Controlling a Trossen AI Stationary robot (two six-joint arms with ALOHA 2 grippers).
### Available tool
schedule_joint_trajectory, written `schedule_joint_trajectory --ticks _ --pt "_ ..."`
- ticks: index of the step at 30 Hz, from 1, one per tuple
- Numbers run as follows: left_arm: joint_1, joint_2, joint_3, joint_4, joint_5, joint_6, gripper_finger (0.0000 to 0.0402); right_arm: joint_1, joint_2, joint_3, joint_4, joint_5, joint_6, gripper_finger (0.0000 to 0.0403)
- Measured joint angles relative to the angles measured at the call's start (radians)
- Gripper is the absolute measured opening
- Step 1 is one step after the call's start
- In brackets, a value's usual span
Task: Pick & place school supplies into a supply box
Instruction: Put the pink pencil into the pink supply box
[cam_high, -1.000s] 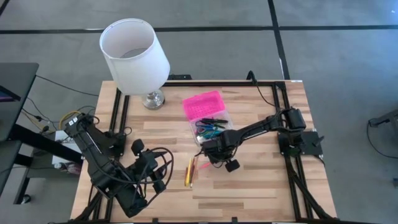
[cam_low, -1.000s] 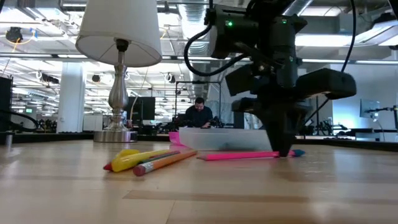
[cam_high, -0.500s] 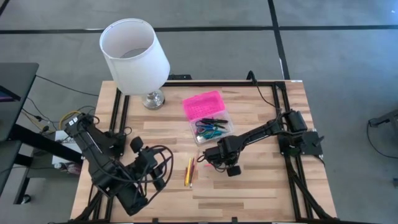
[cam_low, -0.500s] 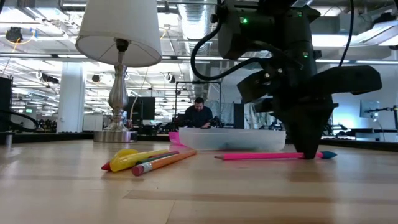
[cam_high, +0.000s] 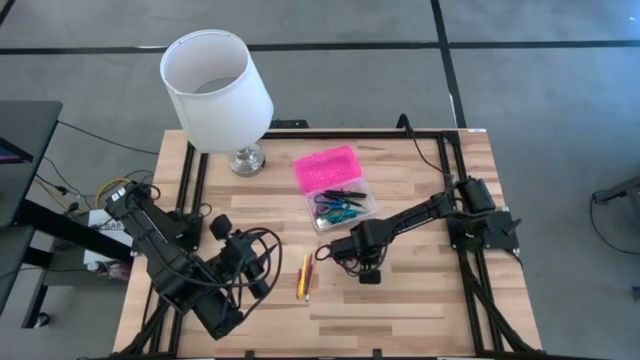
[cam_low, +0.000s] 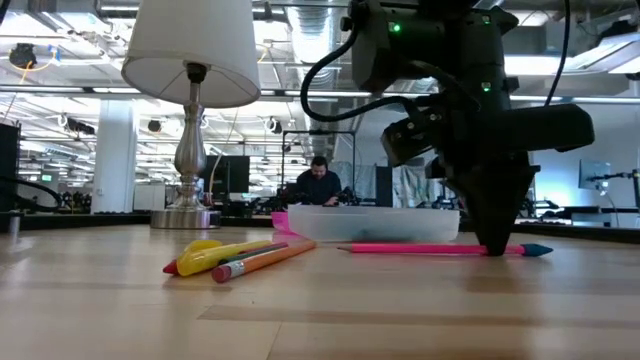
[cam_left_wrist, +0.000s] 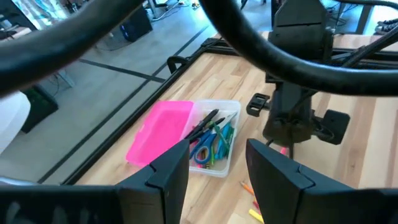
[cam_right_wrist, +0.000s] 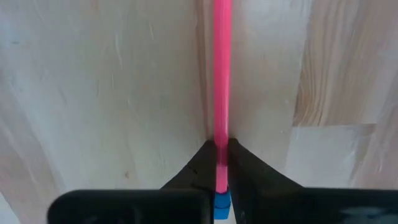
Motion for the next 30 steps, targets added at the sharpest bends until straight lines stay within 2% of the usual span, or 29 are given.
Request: schedule_joint_trajectory --ticks 12,21,30 --pt "0.000 0.000 0.000 -0.062 0.001 -0.015 0.0154 0.021 -0.012 -0.001 0.003 0.037 0.010 0.0003" --pt "0.002 0.000 0.000 -0.074 -0.016 -0.021 0.0154 0.014 -0.093 -0.003 0.000 0.040 0.001 0.0002" --pt "0.029 0.000 0.000 -0.074 -0.020 0.025 0.0154 -0.060 -0.175 -0.002 -0.029 0.074 -0.036 0.0001"
